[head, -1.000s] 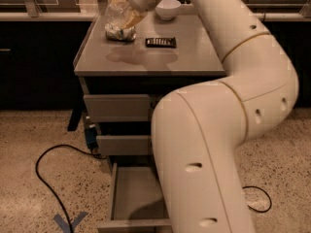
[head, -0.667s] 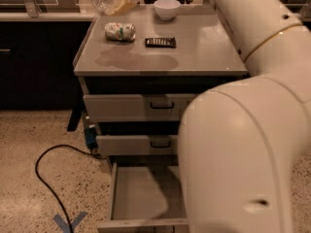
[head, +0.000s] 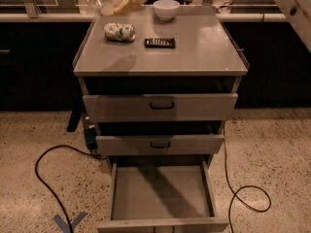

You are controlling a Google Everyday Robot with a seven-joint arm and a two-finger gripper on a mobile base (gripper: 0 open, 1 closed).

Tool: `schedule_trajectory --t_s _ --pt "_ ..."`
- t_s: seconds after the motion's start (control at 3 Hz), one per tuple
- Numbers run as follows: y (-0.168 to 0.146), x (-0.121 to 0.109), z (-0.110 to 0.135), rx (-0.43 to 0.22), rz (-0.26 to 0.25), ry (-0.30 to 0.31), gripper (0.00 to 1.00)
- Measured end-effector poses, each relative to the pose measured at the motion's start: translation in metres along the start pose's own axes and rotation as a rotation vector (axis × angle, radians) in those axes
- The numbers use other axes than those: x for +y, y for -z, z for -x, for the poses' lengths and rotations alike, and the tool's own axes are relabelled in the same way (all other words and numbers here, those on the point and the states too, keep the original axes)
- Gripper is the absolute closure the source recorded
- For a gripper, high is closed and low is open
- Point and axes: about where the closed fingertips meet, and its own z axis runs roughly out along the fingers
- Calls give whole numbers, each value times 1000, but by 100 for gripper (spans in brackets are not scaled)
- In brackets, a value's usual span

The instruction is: Place water bottle into bottom drawer

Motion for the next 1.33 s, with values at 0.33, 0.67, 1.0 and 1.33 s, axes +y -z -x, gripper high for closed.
schedule_trajectory --t_s 0.33,0.67,1.0,1.33 --pt "-22 38 2 -13 80 -20 100" --pt "-22 38 2 -12 80 -20 100" --pt "-31 63 4 -24 94 -58 100" --pt "-50 122 5 -49 124 -155 100"
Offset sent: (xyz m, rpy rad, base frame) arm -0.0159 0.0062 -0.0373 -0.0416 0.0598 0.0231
